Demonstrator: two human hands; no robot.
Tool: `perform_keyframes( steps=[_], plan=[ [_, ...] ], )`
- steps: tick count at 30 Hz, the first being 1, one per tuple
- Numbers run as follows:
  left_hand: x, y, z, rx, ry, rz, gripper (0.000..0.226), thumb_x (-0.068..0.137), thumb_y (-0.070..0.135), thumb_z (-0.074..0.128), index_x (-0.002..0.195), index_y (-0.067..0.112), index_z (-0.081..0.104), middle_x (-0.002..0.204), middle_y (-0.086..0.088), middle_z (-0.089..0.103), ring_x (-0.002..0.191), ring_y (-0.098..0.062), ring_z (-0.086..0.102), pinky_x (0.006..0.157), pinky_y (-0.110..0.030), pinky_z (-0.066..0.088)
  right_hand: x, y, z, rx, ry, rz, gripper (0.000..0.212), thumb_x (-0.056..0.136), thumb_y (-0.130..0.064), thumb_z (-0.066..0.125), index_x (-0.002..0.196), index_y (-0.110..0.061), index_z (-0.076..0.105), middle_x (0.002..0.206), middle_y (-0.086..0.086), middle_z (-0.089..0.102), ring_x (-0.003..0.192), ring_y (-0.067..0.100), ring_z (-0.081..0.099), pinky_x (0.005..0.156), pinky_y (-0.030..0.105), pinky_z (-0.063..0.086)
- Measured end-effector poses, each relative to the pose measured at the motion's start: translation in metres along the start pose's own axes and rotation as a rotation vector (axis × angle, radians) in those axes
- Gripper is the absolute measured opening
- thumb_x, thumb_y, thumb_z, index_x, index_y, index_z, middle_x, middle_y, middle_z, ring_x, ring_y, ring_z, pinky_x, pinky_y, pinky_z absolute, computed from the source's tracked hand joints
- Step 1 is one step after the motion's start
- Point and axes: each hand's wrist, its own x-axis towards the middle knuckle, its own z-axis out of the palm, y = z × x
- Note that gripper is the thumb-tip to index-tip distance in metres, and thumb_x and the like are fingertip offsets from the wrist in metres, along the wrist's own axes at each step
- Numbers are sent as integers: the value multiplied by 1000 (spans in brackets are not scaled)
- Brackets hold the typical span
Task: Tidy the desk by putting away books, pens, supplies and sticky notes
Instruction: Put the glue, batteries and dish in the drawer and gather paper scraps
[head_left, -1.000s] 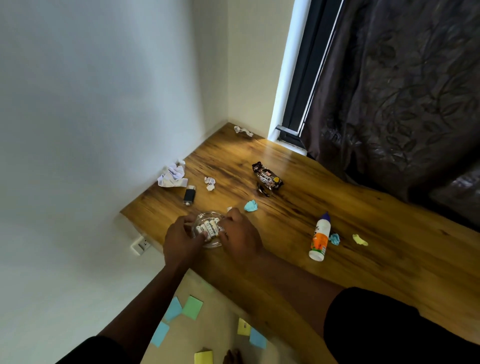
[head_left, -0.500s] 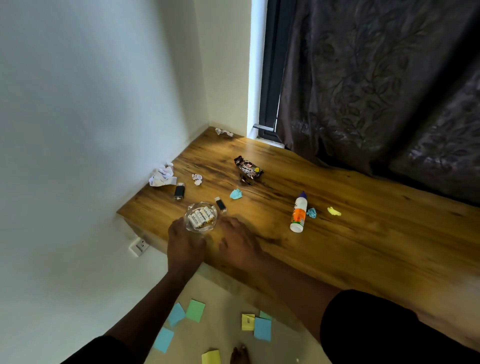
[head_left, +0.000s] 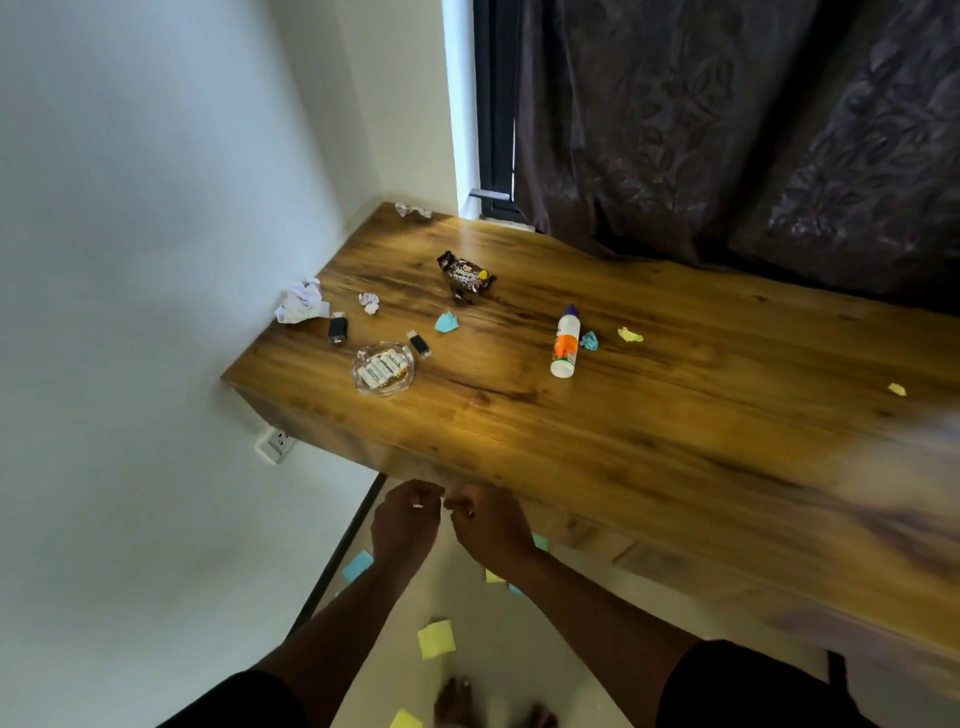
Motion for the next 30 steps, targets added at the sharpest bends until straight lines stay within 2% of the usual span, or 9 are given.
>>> perform_keyframes(
  steps=[3,6,10,13,17,20,22,27,30],
  plan=[
    [15,-11,2,-533,-188,-498,23,101,26,57,112,8,67,118,-20,70,111,-36,66,99,-49,53,-5,23,12,389,-163,353,16,93,-16,60,97,-15,75,89,7,74,73,22,69,73,40,60],
    [29,-24,1,-692,-286,-633,49,103,40,53,135,3,53,134,-21,60,125,-40,56,105,-50,47,-7,36,17,791,-164,730,10,101,-16,54,106,-11,61,91,14,64,67,25,61,66,38,56],
    [53,-42,-3,-871,-247,-752,61,102,47,52,141,0,47,131,-24,57,126,-40,54,111,-51,42,4,59,37,1160,14,946,18,106,-17,46,118,-7,54,111,20,61,82,32,60,75,43,55],
    [75,-53,-10,-998,-215,-802,63,102,48,47,149,7,43,107,-19,55,104,-35,55,111,-49,38,15,62,50,1397,156,971,18,106,-15,47,121,-7,53,113,17,58,93,34,59,80,46,51],
    [111,-60,-22,-1139,-242,-808,65,101,53,43,150,10,42,135,-19,51,129,-34,50,114,-47,34,37,55,67,1563,343,946,17,104,-5,47,119,-6,54,110,17,58,110,37,58,97,49,49],
    [135,-63,-28,-1169,-311,-810,56,100,55,38,127,8,53,107,-12,53,101,-29,51,105,-44,37,46,47,80,1616,478,950,18,101,1,41,96,-8,56,97,15,60,108,35,59,99,48,48],
    [145,-64,-29,-1189,-364,-805,56,100,55,34,113,5,56,102,-12,53,103,-29,49,112,-45,33,51,44,83,1627,544,942,23,96,4,37,87,-8,55,85,14,60,91,32,61,100,47,46],
    [146,-71,-36,-1241,-431,-811,65,100,58,29,107,3,61,118,-16,63,121,-30,58,118,-49,31,53,41,95,1631,646,941,20,91,1,41,96,-9,57,82,15,61,87,32,66,76,45,53],
    [147,-83,-45,-1215,-467,-838,72,97,64,30,122,2,58,131,-18,60,126,-35,56,118,-51,31,45,34,98,1674,638,871,18,97,-3,41,99,-7,58,92,15,64,97,31,65,88,48,53]
  ],
)
